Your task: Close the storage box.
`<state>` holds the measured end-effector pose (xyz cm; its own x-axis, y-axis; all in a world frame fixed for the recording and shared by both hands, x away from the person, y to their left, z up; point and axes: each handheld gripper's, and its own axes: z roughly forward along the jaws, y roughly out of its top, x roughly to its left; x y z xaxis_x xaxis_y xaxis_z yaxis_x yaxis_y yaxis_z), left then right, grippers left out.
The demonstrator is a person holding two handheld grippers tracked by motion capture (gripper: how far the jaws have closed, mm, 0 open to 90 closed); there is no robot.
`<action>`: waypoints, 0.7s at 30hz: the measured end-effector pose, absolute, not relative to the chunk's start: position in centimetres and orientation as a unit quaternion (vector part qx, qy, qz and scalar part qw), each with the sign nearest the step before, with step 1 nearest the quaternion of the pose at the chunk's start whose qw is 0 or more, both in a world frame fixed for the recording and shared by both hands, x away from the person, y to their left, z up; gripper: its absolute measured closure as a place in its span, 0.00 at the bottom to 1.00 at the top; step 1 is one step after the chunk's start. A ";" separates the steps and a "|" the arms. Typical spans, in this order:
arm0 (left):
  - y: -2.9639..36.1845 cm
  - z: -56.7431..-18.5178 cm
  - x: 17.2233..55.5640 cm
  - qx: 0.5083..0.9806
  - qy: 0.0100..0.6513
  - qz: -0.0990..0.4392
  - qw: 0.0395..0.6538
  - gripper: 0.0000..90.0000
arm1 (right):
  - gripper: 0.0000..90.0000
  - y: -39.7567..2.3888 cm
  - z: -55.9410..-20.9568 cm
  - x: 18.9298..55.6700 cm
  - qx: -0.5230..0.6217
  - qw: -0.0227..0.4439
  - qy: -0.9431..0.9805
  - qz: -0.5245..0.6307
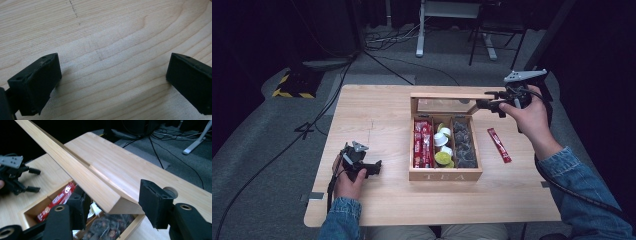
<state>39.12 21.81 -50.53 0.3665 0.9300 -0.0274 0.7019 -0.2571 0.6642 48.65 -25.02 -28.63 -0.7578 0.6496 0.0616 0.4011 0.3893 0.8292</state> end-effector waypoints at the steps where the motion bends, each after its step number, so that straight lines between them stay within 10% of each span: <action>1: 21.8 -50.5 39.1 0.770 0.530 0.189 0.300 0.00 | 0.48 -25.0 -28.7 48.4 0.318 0.137 0.824 0.448; 21: 21.8 -50.5 39.1 0.771 0.528 0.190 0.300 0.00 | 0.44 -25.2 -30.9 44.2 0.294 0.141 0.849 0.416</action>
